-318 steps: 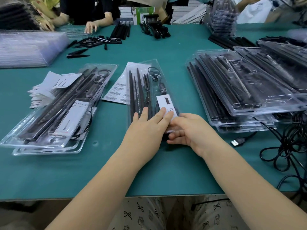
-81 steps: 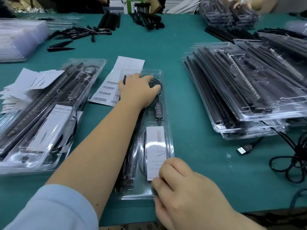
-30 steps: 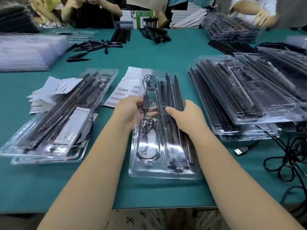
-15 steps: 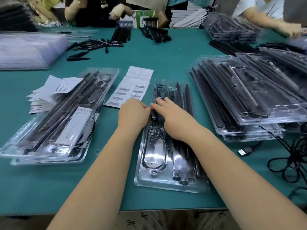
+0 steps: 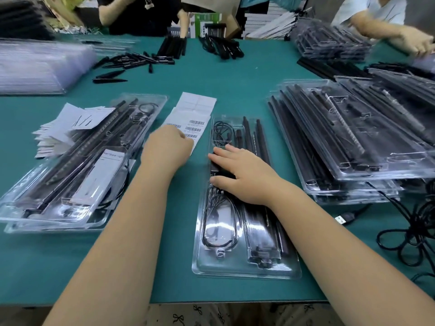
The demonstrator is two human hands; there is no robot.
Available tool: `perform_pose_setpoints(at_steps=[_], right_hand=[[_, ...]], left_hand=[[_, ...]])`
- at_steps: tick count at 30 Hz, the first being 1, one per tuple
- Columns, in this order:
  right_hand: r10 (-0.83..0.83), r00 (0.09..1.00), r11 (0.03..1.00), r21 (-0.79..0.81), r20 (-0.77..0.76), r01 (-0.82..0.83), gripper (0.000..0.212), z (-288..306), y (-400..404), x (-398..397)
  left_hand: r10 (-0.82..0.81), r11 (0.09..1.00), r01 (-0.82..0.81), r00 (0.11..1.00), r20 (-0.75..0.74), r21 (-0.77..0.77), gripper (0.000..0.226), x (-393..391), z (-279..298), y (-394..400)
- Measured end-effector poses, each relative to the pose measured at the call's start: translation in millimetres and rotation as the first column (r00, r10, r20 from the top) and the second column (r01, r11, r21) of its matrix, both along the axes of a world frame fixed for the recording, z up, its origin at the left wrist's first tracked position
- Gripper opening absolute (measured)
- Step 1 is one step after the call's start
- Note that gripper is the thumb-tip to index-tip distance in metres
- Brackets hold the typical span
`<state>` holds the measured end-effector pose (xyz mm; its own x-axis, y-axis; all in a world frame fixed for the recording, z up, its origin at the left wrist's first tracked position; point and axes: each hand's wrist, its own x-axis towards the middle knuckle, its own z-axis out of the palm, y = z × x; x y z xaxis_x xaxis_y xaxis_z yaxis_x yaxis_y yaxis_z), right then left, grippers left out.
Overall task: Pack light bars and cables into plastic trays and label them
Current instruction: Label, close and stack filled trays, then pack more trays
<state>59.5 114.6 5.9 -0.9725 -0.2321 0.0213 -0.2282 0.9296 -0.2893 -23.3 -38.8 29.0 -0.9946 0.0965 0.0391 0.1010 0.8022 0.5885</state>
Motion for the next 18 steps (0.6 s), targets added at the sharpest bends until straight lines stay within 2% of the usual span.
perform_pose_setpoints(at_steps=[1, 3, 8, 13, 18], right_hand=[[0.002, 1.0, 1.0, -0.007, -0.002, -0.002, 0.063, 0, 0, 0], [0.0, 1.0, 1.0, -0.015, 0.005, 0.0, 0.062, -1, 1, 0], [0.018, 0.999, 1.0, 0.017, -0.027, -0.018, 0.051, 1, 1, 0], [0.015, 0.999, 1.0, -0.01, -0.038, -0.015, 0.051, -1, 1, 0], [0.0, 0.997, 0.997, -0.078, -0.077, -0.006, 0.046, 2, -1, 2]], left_hand=[[0.029, 0.998, -0.034, 0.996, -0.081, -0.057, 0.017, -6, 3, -1], [0.042, 0.979, -0.061, 0.994, -0.105, -0.192, 0.019, -21, 5, 1], [0.055, 0.859, 0.017, 0.99, 0.126, -0.511, 0.041, -39, -6, 14], [0.05, 0.816, 0.044, 0.988, 0.146, -0.577, 0.036, -35, 3, 16], [0.025, 0.84, 0.111, 0.97, 0.242, -0.531, 0.058, -30, 12, 9]])
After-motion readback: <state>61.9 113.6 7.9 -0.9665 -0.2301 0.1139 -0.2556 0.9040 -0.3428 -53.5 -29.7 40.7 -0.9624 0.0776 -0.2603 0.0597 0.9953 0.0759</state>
